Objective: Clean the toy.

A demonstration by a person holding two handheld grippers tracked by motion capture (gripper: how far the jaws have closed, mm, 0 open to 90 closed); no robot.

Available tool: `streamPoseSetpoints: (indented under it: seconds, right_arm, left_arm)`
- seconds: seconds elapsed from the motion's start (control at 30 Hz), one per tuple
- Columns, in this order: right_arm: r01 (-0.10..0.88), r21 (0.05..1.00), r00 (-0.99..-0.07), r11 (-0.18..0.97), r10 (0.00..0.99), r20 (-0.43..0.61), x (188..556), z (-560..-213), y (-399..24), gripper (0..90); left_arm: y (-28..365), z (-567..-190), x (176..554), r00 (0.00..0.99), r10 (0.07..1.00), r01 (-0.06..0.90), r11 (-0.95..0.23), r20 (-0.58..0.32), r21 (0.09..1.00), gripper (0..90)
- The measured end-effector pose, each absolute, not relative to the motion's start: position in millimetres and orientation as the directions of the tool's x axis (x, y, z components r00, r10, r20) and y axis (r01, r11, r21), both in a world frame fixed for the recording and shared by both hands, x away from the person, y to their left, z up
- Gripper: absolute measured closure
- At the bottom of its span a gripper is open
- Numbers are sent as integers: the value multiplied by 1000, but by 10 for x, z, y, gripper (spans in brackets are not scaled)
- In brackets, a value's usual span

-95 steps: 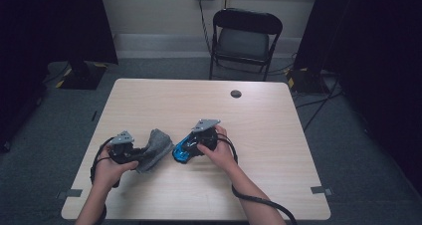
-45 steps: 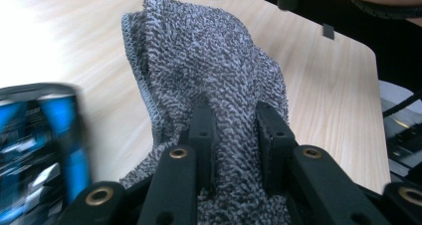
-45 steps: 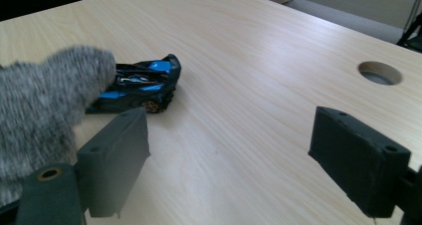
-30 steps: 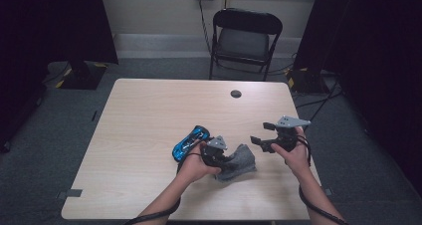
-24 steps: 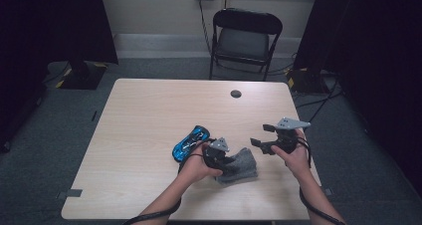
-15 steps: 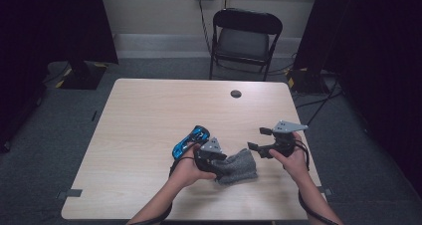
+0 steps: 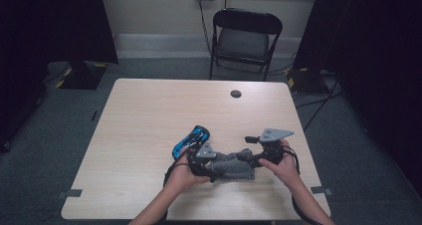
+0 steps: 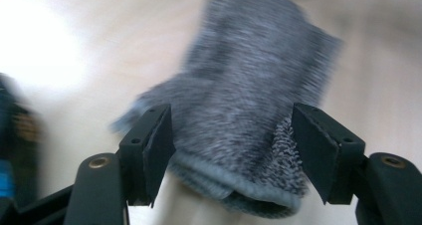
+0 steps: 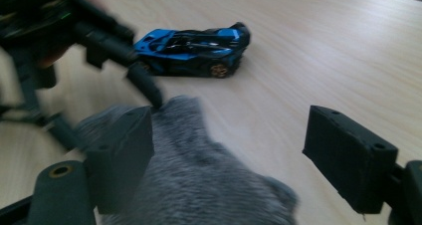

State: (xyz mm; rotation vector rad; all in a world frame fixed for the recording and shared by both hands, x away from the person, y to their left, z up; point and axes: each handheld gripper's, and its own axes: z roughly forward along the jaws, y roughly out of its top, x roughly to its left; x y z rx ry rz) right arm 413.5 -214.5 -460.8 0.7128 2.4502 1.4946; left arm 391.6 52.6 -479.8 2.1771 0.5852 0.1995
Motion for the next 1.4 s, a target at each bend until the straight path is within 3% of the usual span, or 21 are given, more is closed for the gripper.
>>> streamPoseSetpoints:
  seconds: [0.23, 0.37, 0.63, 0.97, 1.4]
  right_arm:
    - [307, 851, -892, 426, 441, 100, 4066, -4726, -2110, 245]
    - [320, 834, -883, 450, 461, 90, 4017, -4794, -2180, 270]
    - [328, 824, -872, 461, 483, 77, 3916, -4789, -2271, 414]
    - [362, 786, -861, 501, 502, 76, 3921, -4911, -2239, 412]
    - [357, 782, -862, 511, 502, 65, 3911, -4945, -2229, 428]
  left_arm:
    - [422, -4814, 4223, 850, 526, 342, -497, -37, 798, 358]
    - [392, -4747, 4263, 841, 538, 347, -459, -55, 818, 347]
    - [696, -4540, 4276, 810, 581, 374, -403, -82, 835, 272]
    - [1157, -4520, 4440, 706, 706, 468, -407, -55, 785, 183]
    - [1052, -4767, 4680, 677, 732, 527, -406, -80, 747, 185]
